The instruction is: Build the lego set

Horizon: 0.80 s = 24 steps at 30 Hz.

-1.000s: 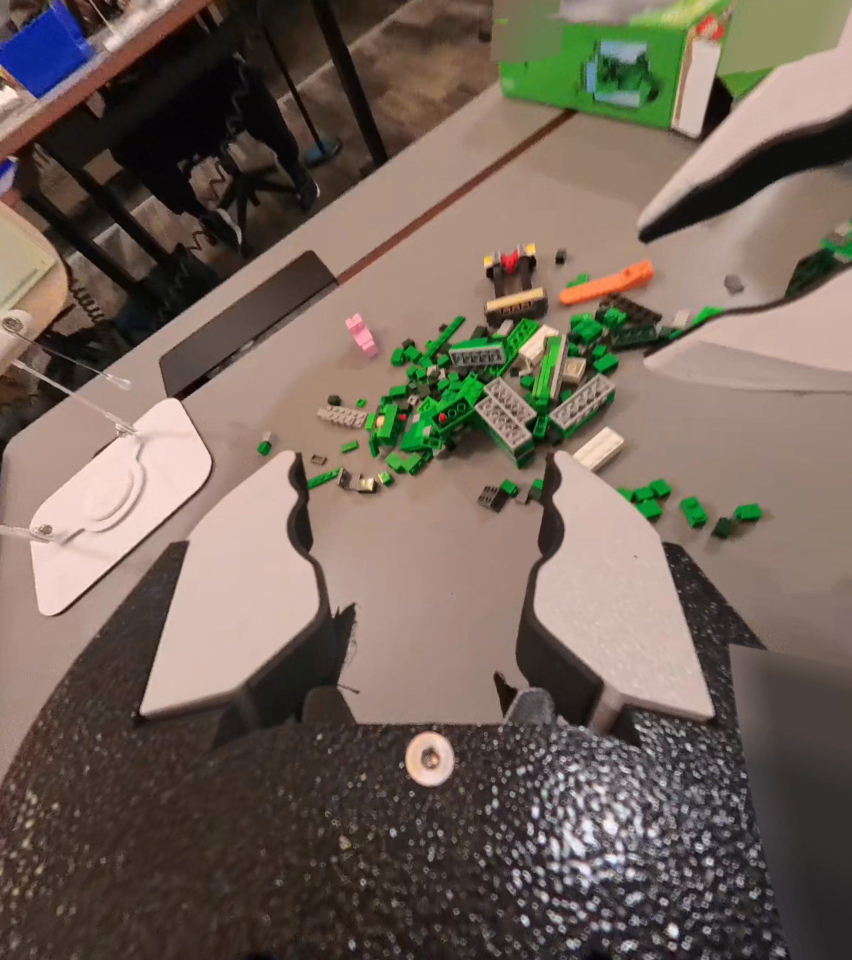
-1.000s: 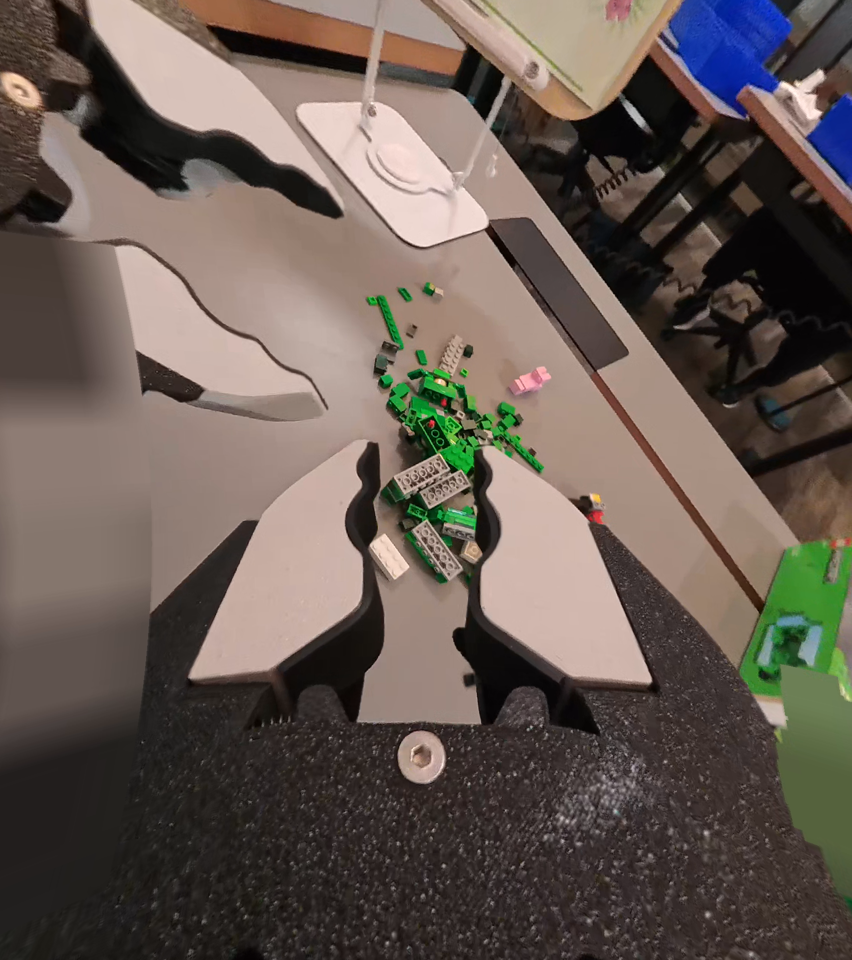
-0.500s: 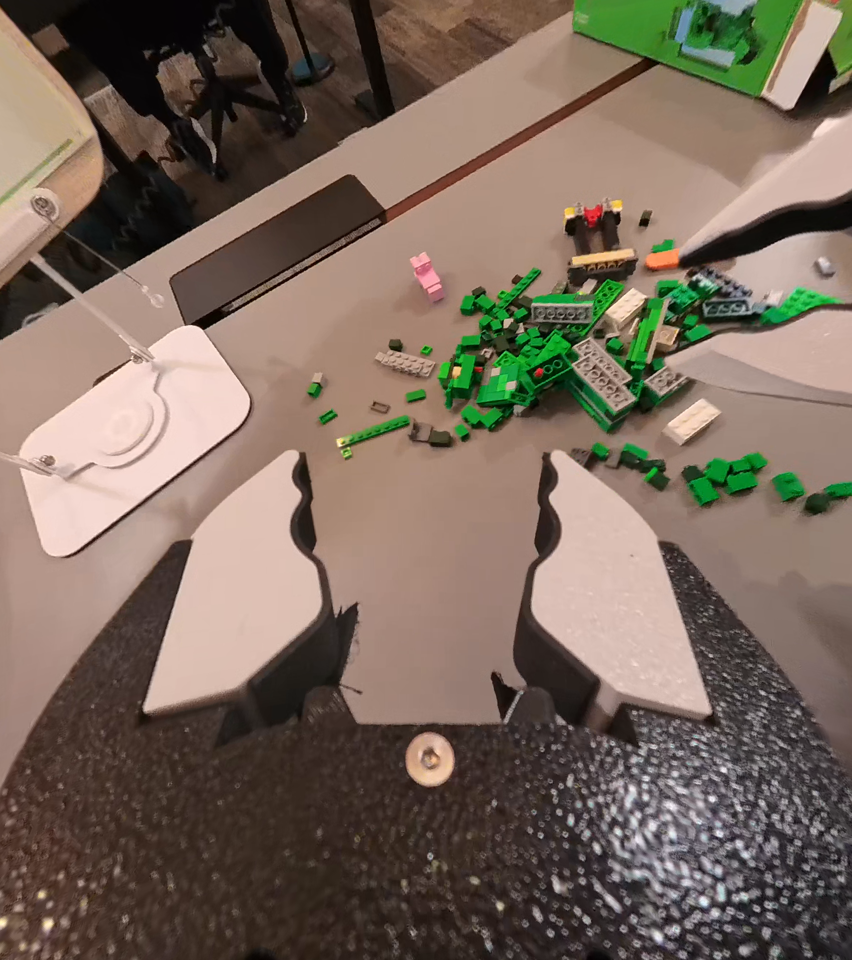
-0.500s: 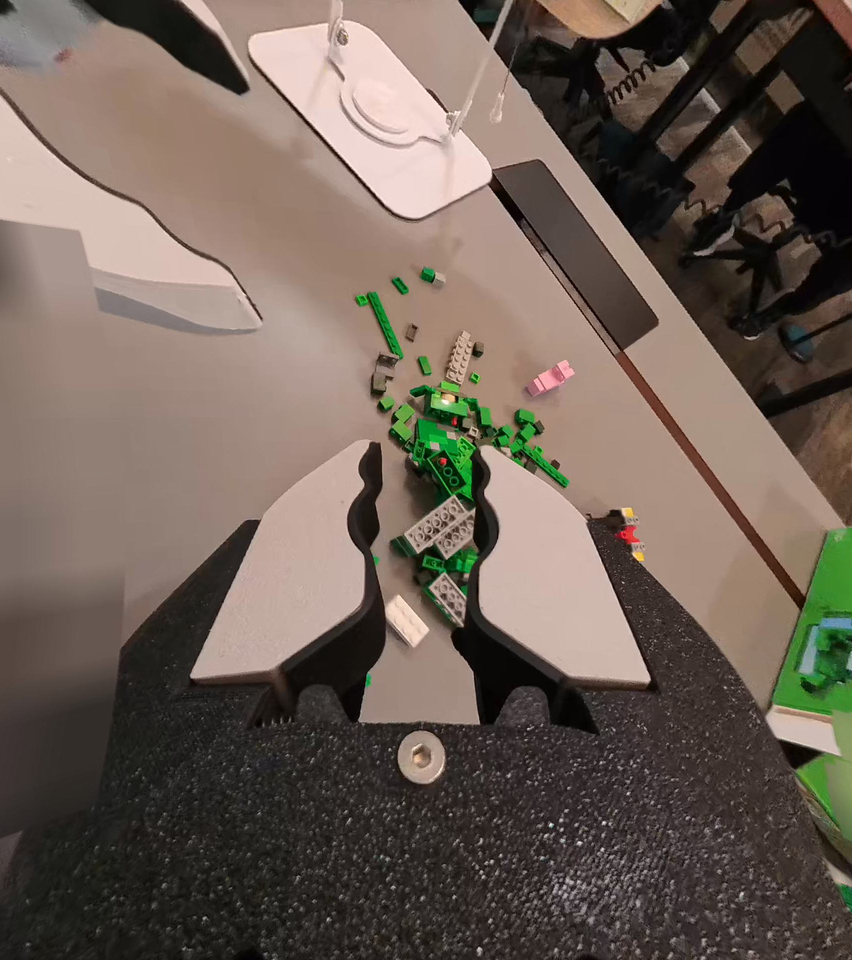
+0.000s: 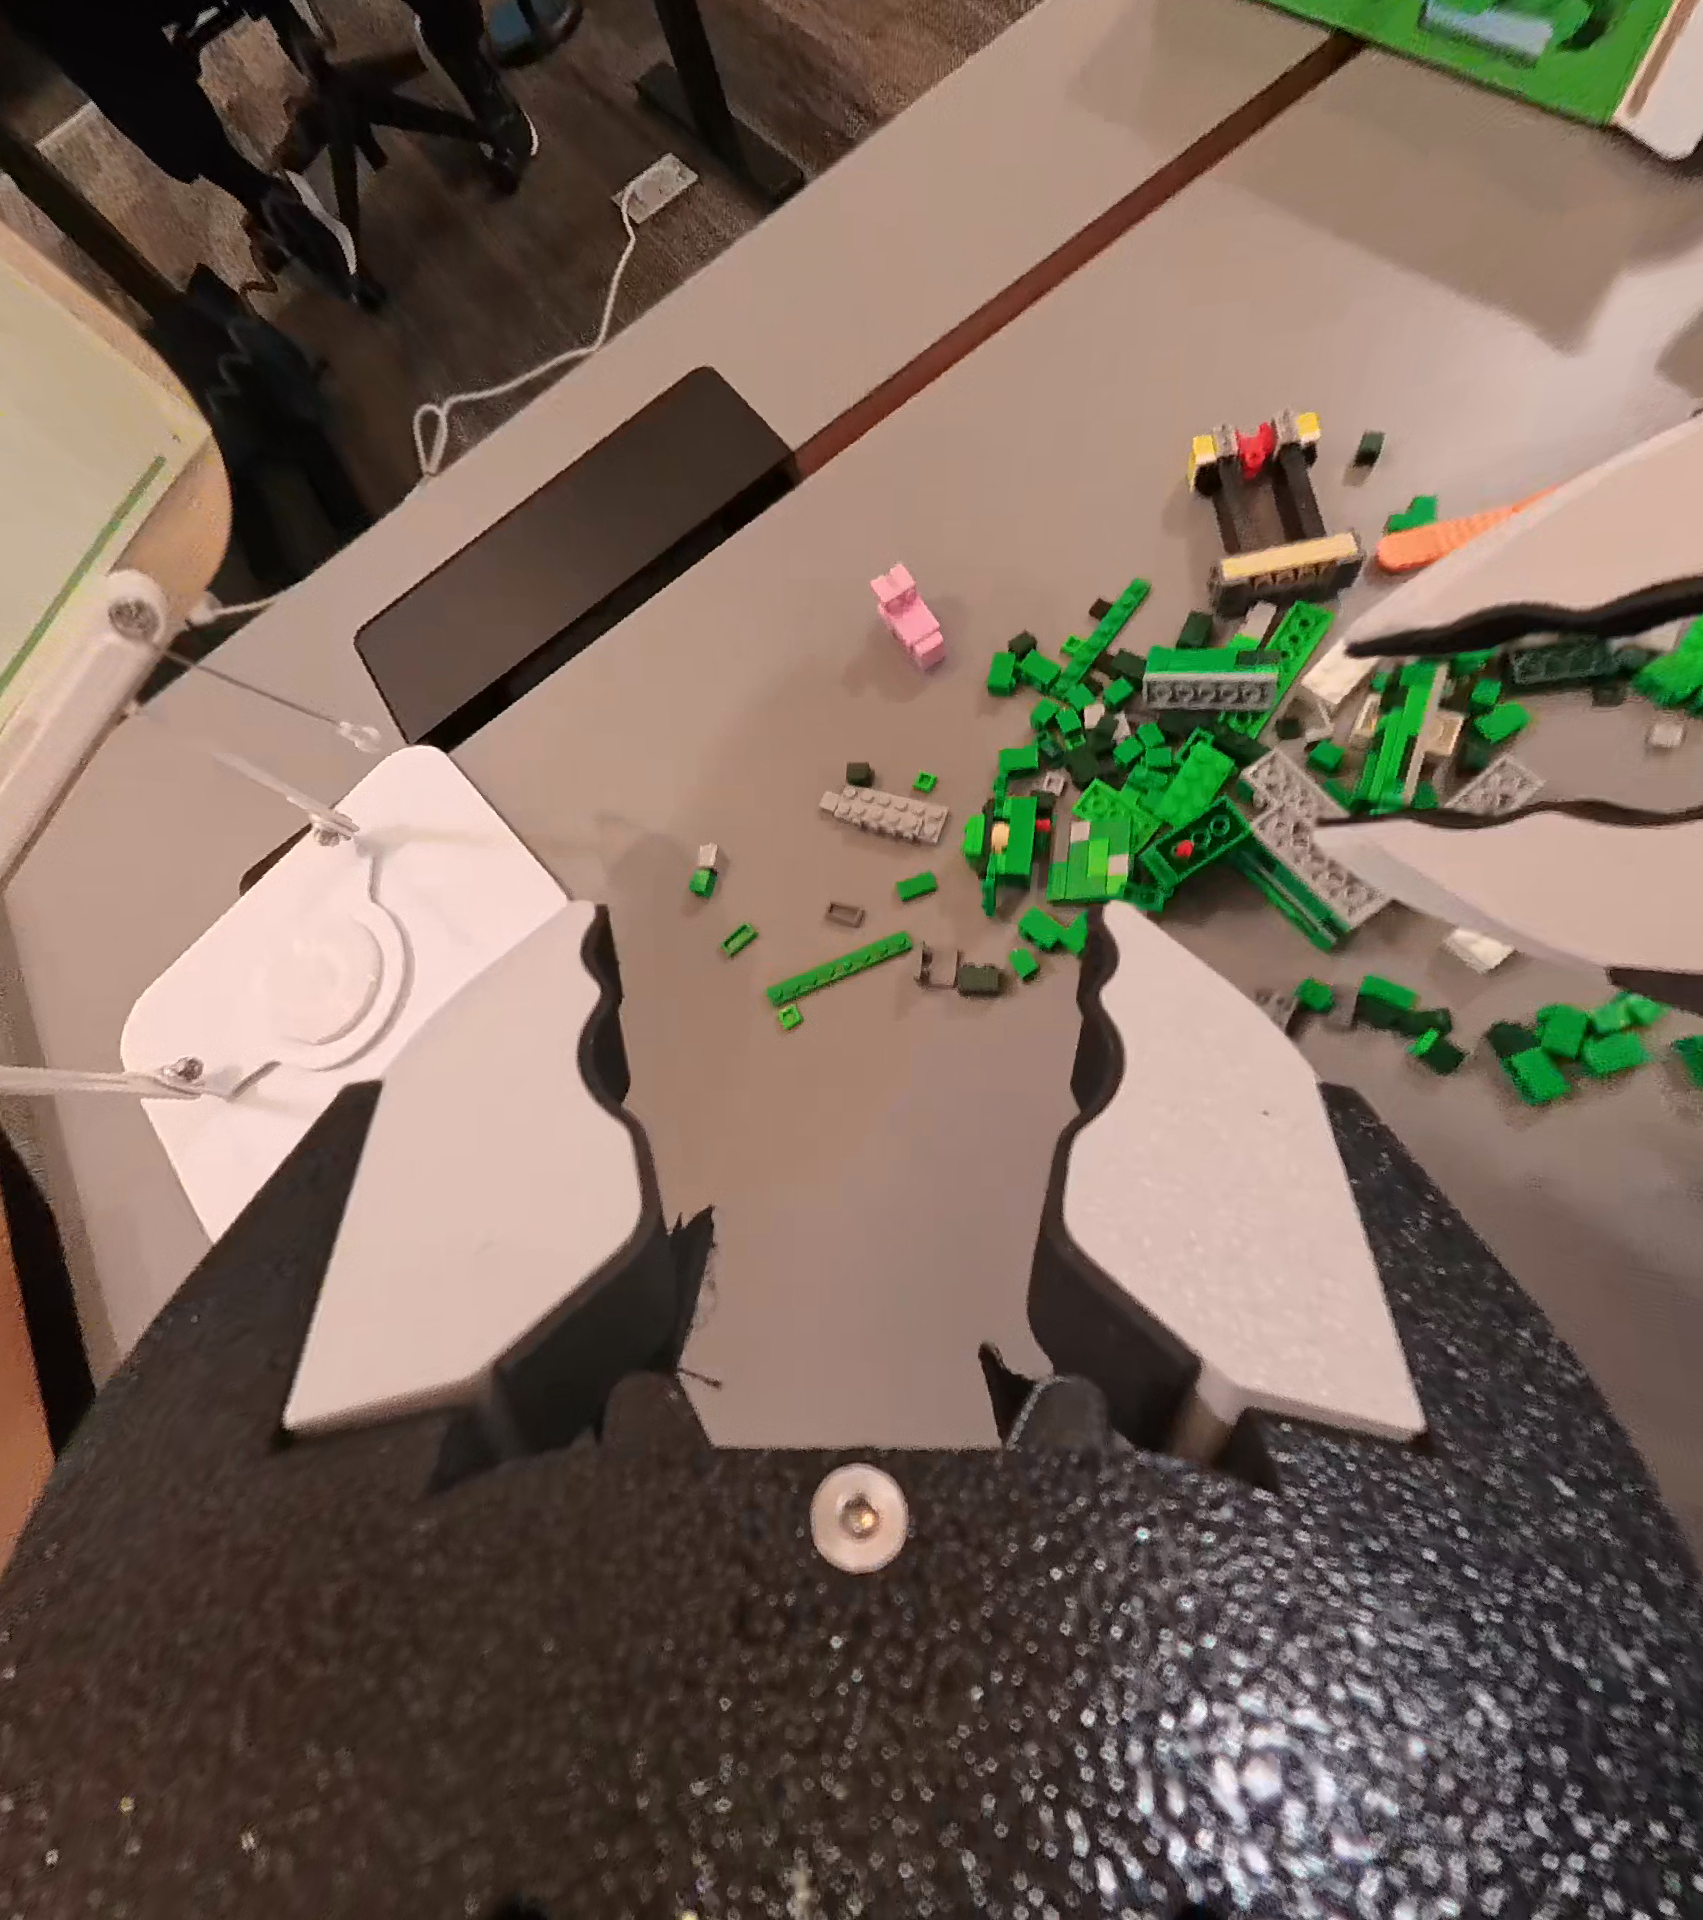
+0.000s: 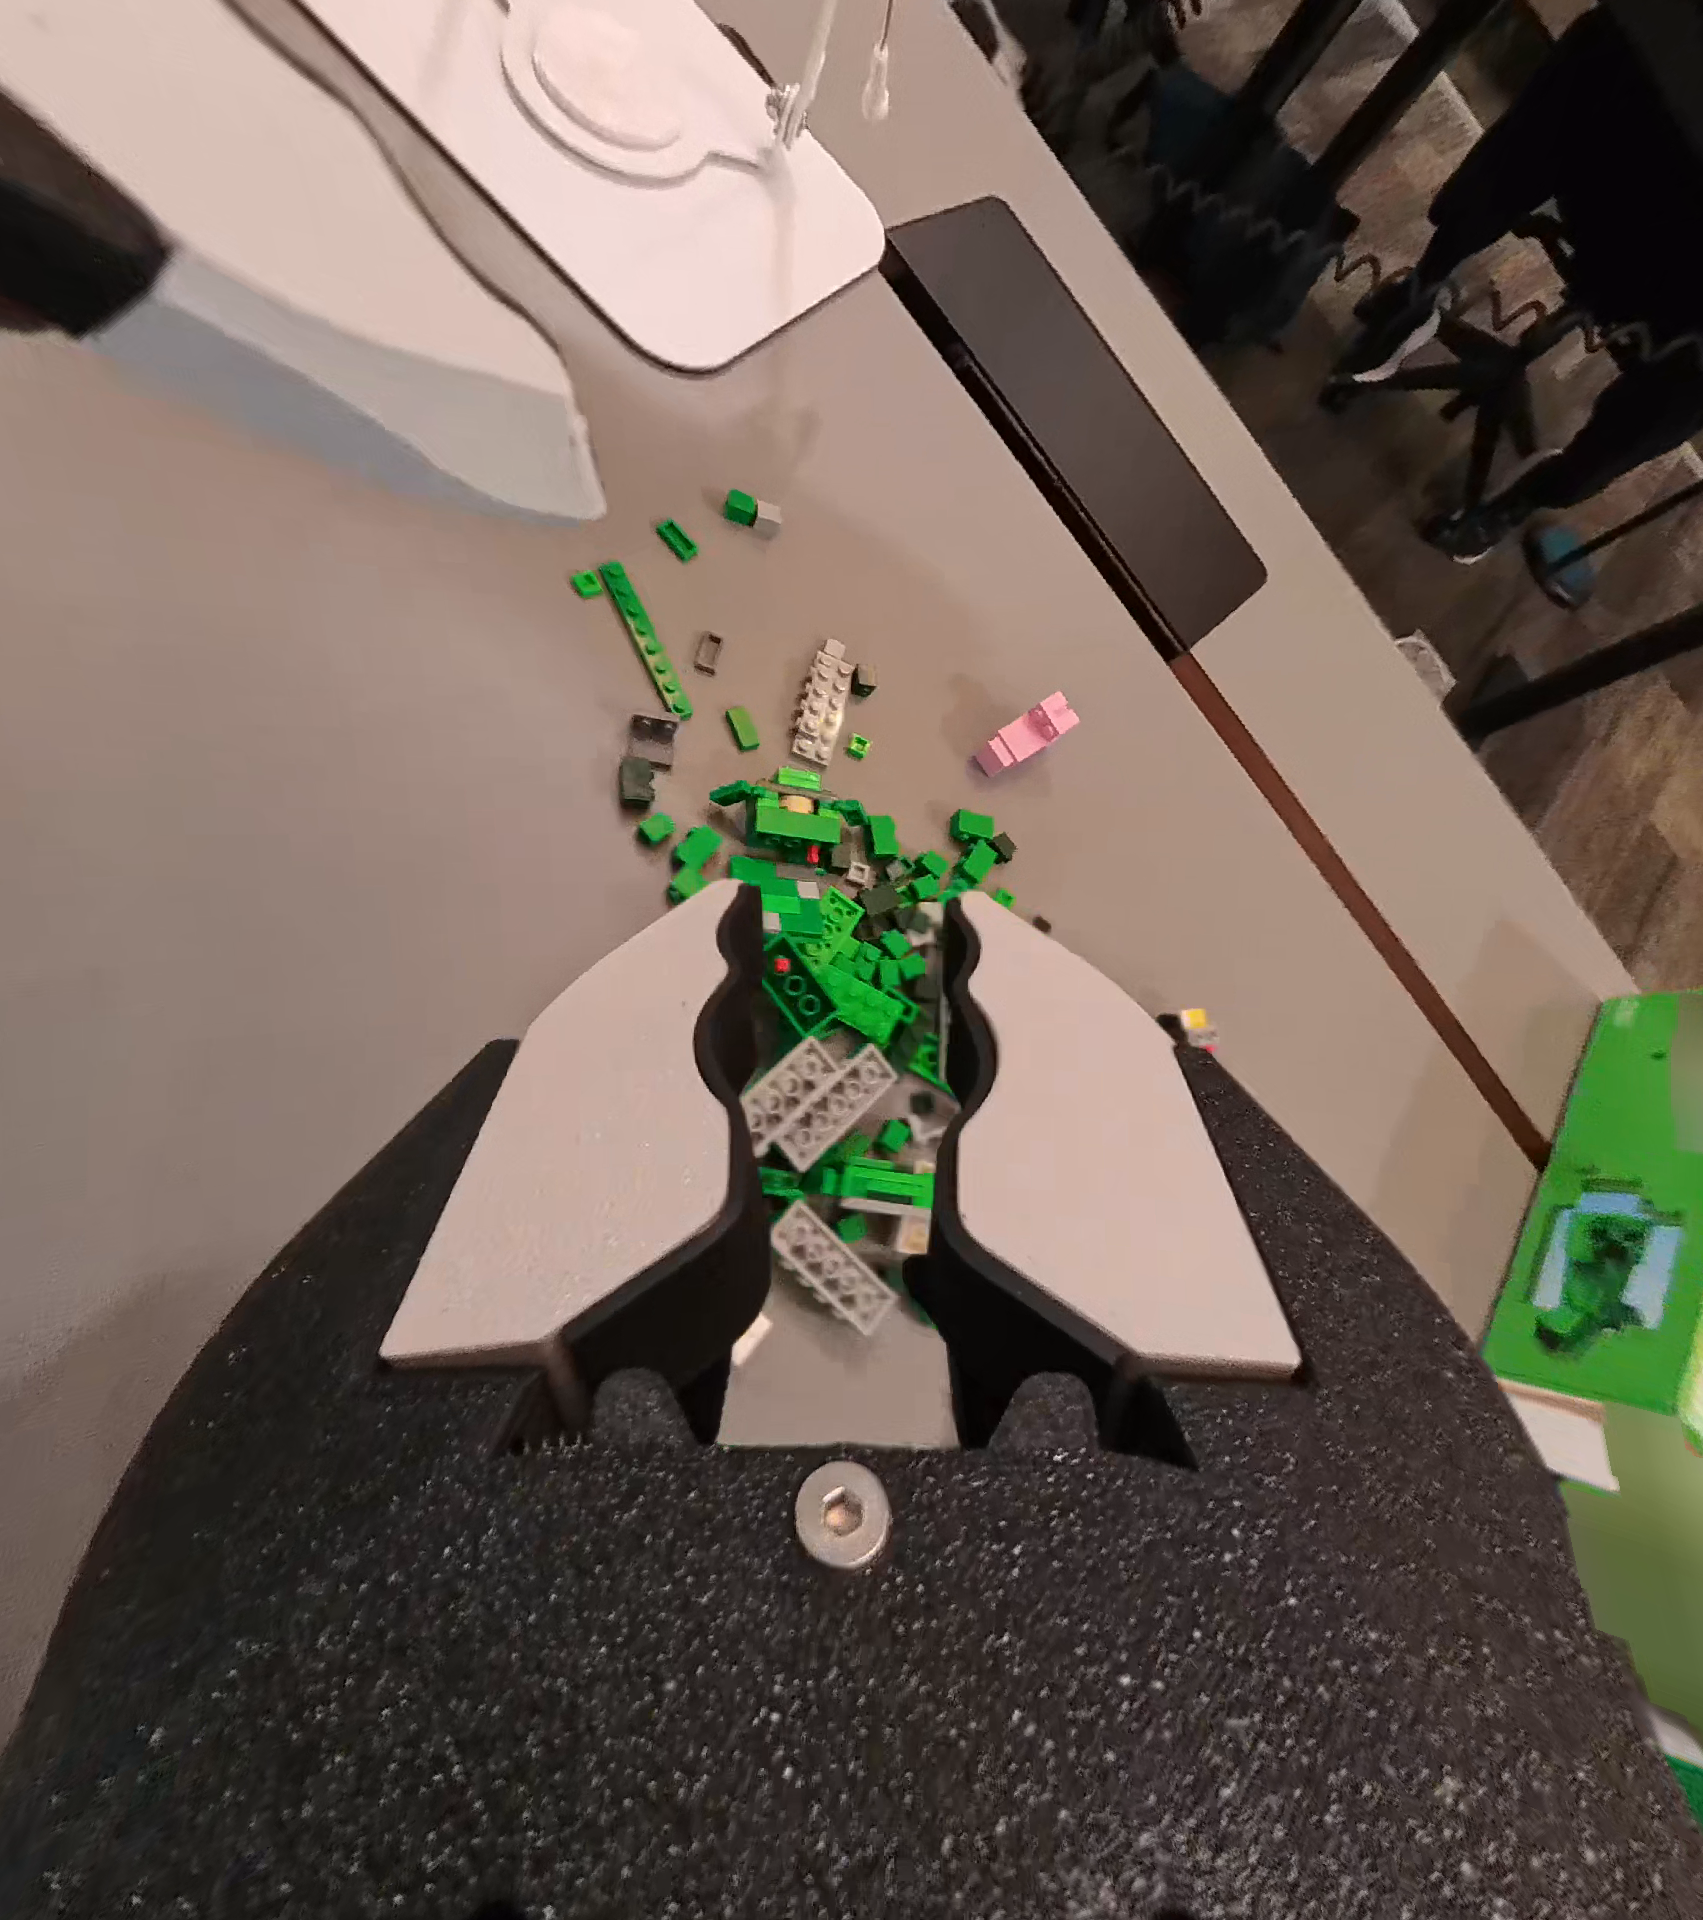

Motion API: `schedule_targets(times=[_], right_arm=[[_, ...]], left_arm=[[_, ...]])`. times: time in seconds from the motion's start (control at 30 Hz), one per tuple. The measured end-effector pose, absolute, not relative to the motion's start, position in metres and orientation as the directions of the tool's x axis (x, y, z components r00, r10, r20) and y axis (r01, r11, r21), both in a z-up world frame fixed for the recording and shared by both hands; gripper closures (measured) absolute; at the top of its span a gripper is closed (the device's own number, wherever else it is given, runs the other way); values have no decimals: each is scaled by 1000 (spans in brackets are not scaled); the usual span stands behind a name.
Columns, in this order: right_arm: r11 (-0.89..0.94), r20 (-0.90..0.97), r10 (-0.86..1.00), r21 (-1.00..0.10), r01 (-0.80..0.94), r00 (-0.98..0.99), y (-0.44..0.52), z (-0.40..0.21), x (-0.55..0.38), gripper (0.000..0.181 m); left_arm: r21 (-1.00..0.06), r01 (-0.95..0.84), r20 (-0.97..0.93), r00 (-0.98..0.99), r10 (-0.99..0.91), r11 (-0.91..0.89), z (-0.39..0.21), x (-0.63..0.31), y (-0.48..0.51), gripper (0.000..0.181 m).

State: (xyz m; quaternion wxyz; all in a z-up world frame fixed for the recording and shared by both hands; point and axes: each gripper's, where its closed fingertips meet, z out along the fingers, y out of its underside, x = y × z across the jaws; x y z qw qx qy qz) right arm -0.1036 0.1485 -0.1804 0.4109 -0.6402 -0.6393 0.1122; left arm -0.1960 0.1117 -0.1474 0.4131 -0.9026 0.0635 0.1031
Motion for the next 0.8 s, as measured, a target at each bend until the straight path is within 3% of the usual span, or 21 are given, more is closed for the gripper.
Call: schedule_targets(times=[0.23, 0.8], right_arm=[[205, 391, 916, -657, 725, 96, 185, -163, -110, 147], [137, 282, 958, -621, 771, 57, 216, -211, -101, 146]], left_arm=[[-707, -226, -247, 967, -65, -670, -153, -195, 150, 97], [-656, -275, -250, 958, -141, -703, -194, -199, 188, 96]])
